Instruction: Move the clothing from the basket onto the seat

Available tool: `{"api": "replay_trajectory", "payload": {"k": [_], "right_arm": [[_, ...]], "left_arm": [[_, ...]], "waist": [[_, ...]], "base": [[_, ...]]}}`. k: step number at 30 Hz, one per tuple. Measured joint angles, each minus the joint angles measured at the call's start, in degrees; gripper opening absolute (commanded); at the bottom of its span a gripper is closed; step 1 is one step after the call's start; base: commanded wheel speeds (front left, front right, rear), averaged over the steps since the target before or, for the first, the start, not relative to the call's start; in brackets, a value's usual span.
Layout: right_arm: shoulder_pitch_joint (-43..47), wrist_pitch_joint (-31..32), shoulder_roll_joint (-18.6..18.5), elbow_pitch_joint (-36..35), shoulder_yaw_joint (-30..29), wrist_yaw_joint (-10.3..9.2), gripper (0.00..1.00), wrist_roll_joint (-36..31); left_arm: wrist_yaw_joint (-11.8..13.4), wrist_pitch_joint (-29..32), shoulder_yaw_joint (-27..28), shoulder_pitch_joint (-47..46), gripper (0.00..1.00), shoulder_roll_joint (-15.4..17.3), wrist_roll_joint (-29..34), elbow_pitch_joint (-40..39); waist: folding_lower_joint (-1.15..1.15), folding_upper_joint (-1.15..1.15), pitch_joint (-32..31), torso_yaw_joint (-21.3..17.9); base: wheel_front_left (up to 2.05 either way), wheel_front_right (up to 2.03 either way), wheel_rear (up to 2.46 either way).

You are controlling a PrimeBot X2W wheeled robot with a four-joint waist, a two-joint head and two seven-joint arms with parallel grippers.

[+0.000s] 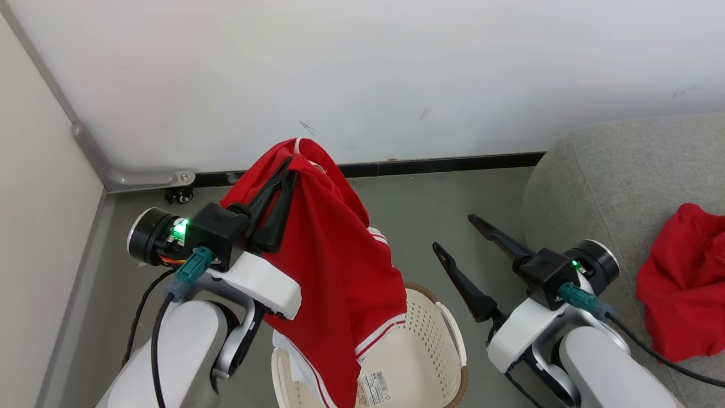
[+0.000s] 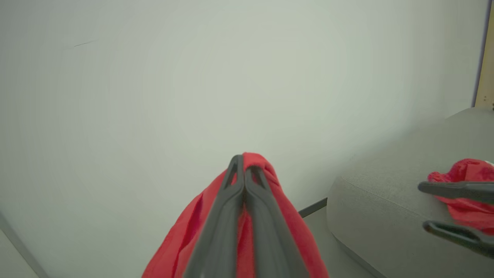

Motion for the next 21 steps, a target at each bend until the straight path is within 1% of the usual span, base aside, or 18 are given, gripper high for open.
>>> {"api": "replay_trajectory", "payload": {"k": [10, 16, 21], "right_arm": [[0.19, 2.91, -2.15, -1.55, 9.58, 0.00, 1.00, 6.11], [0.71, 4.00, -4.14, -2.58, 12.68, 0.00, 1.00, 8.58], [0.27, 4.78, -6.51, -2.86, 13.33, 0.00, 1.00, 9.21]], "left_arm": [[-2.38, 2.45, 0.18, -0.07, 0.00, -0.05, -2.57, -1.68], [-3.42, 3.39, -0.32, -0.08, 0.00, 0.03, -2.66, -3.21], [-4.95, 3.39, -0.89, -0.43, 0.00, 0.21, -2.74, -5.32]], "waist": [[0.00, 0.00, -2.70, 0.41], [0.00, 0.00, -3.48, 0.00], [0.00, 0.00, -3.62, -0.40]], "base": [[0.00, 0.00, 0.00], [0.00, 0.00, 0.00], [0.00, 0.00, 0.00]]}}
